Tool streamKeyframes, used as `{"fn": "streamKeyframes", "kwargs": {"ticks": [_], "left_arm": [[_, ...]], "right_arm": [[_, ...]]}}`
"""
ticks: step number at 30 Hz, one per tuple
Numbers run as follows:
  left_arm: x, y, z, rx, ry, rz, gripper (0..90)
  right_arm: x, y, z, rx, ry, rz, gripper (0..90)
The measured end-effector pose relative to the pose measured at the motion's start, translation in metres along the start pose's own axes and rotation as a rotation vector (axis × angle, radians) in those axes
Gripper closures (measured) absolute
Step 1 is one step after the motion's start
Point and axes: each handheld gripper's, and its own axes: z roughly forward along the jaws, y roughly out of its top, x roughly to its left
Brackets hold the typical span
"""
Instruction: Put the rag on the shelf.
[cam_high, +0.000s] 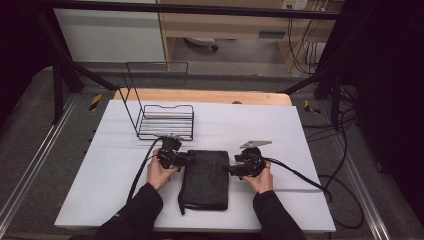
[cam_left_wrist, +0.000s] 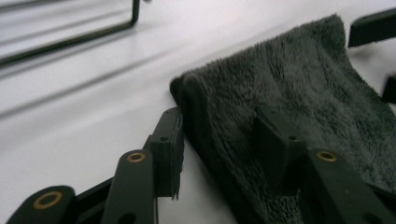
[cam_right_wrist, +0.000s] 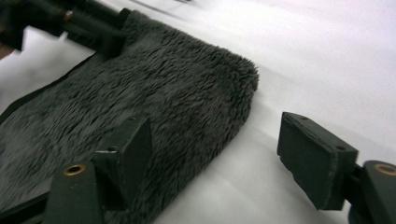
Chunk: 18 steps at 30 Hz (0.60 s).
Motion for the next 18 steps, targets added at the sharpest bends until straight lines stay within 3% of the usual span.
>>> {"fn": "streamKeyframes", "kwargs": {"ticks": [5,12,18], "left_arm": [[-0.002,-0.004,0.001,-0.016,0.005,-0.011,53.8],[-0.003,-0.005,0.002,-0.012,-0.015,-0.033,60.9],[-0.001,-0.006,0.003,-0.013,-0.038,-0.097,70.3]], "right_arm": [[-0.003,0.001,0.007,0.011,-0.002,0.03,37.6],[-0.002,0.002,0.013,0.022,0.041,0.064,49.4],[0.001,0.006,0.018,0.046,0.042,0.076,59.4]]}}
